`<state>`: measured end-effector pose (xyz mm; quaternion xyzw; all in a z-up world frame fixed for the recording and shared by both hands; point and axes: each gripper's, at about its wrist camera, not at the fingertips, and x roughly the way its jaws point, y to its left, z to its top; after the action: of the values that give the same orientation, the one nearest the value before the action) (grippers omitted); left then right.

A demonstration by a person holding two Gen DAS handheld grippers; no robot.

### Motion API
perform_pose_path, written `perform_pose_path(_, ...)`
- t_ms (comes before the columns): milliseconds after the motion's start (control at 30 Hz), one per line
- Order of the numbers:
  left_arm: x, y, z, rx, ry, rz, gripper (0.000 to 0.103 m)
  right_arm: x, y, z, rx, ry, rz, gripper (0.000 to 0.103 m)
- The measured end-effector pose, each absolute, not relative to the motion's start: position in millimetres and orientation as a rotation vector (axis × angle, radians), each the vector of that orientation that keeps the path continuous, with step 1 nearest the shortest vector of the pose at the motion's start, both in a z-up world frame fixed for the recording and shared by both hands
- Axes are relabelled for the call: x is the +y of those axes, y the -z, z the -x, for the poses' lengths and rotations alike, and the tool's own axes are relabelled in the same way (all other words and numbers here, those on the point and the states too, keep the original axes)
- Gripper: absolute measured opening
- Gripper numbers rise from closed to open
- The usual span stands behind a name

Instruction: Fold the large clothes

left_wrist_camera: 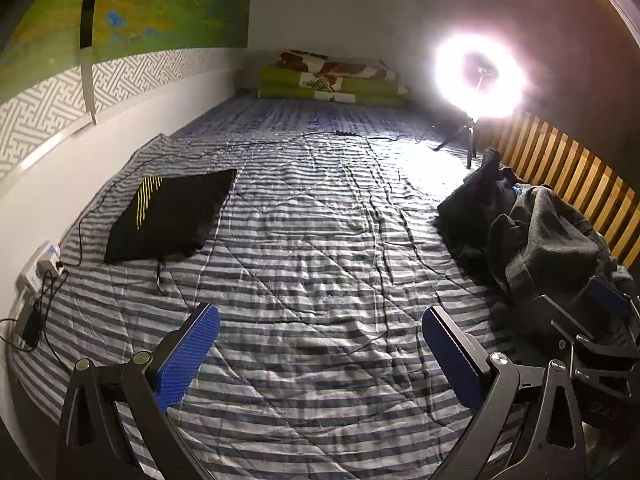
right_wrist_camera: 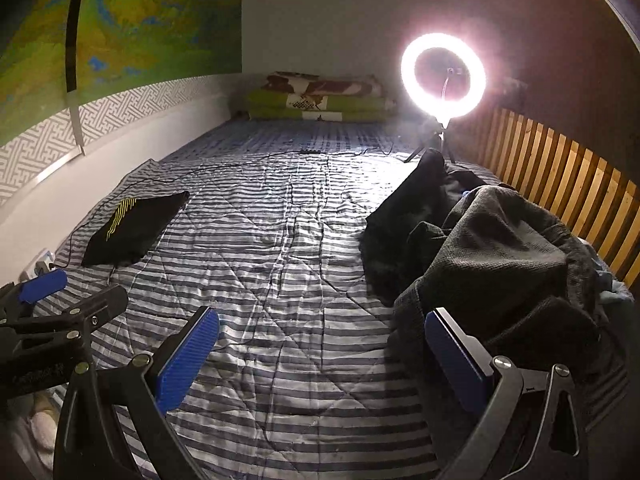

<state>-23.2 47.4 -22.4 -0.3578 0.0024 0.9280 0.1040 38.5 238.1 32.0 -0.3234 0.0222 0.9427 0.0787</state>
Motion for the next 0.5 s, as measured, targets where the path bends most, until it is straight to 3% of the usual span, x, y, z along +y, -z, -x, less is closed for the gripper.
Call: perform_pose_path(500,48.3,21.0,20.0,0.028,-2.748,1.042,0.102,238.1,-29.0,-36.5,0.066,-2.813,0.969,0.102)
